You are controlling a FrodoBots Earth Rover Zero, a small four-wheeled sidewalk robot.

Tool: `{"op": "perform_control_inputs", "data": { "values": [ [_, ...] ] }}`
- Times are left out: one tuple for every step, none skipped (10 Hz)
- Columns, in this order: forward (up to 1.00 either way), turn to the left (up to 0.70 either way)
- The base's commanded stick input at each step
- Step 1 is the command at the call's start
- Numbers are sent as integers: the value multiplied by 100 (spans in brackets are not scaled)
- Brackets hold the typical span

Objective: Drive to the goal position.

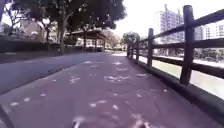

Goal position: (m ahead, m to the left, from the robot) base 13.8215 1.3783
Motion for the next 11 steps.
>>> {"op": "perform_control_inputs", "data": {
  "values": [
    [100,0],
    [100,0],
    [100,0],
    [100,0],
    [100,0],
    [100,-9],
    [100,-40],
    [100,-40],
    [100,-34],
    [100,-9],
    [100,0]
  ]
}}
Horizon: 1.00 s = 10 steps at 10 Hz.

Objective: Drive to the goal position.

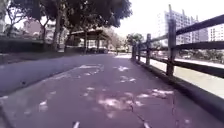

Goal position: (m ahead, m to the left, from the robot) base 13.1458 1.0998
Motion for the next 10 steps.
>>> {"op": "perform_control_inputs", "data": {
  "values": [
    [100,0],
    [100,0],
    [100,0],
    [100,0],
    [100,0],
    [100,0],
    [100,0],
    [100,0],
    [100,0],
    [100,0]
  ]
}}
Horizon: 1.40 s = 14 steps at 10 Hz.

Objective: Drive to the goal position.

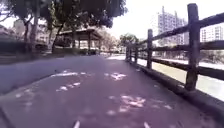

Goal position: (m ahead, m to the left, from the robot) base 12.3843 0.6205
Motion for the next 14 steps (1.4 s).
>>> {"op": "perform_control_inputs", "data": {
  "values": [
    [100,-13],
    [100,-31],
    [100,-40],
    [100,-25],
    [100,0],
    [100,0],
    [100,0],
    [100,0],
    [100,0],
    [100,0],
    [100,0],
    [100,0],
    [100,0],
    [100,0]
  ]
}}
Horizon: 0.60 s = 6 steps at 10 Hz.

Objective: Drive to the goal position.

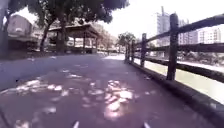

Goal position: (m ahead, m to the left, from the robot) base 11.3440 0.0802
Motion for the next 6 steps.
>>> {"op": "perform_control_inputs", "data": {
  "values": [
    [100,0],
    [100,0],
    [100,0],
    [100,0],
    [100,0],
    [100,0]
  ]
}}
